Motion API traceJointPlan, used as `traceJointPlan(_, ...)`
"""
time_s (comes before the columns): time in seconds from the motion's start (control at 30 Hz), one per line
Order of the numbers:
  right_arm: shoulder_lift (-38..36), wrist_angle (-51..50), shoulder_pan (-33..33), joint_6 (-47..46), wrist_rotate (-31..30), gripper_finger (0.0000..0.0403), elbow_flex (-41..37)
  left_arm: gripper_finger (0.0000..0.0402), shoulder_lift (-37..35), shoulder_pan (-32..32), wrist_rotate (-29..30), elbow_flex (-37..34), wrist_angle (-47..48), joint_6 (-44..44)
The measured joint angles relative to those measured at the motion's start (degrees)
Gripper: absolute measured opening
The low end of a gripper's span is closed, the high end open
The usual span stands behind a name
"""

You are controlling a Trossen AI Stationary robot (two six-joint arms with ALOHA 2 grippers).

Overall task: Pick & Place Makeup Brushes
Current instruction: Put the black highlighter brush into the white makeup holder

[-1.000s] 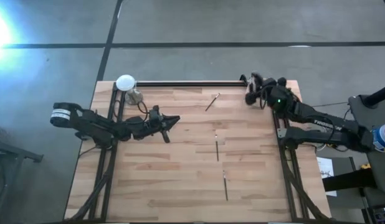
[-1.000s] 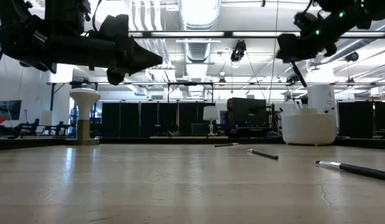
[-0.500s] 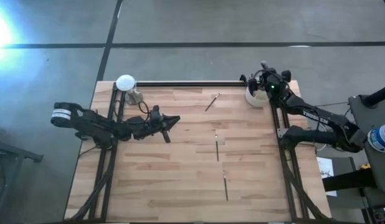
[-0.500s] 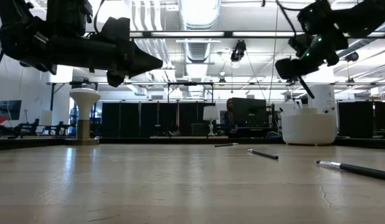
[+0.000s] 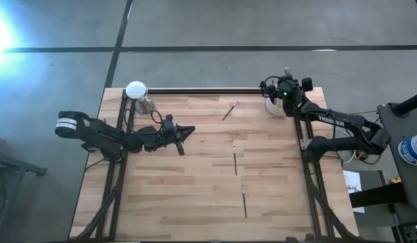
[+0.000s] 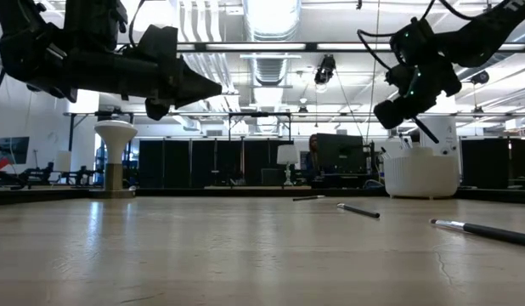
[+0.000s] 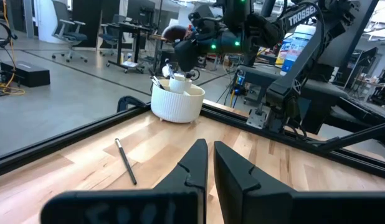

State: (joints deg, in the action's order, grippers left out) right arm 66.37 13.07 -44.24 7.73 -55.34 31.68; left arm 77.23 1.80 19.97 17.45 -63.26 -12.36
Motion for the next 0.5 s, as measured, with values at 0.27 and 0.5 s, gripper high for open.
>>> traceJointPlan(0.27,0.54,-0.15,0.53,-0.06,-1.32,0.0036,-0.03,0.0020,0.00,0.00,0.00,0.00,-0.01,-0.02)
traceJointPlan(0.5,-13.26,-17.61,6.60,-5.19,-0.38,0.0036,-0.04,0.0020,0.00,0.00,0.00,0.00,-0.03,-0.02)
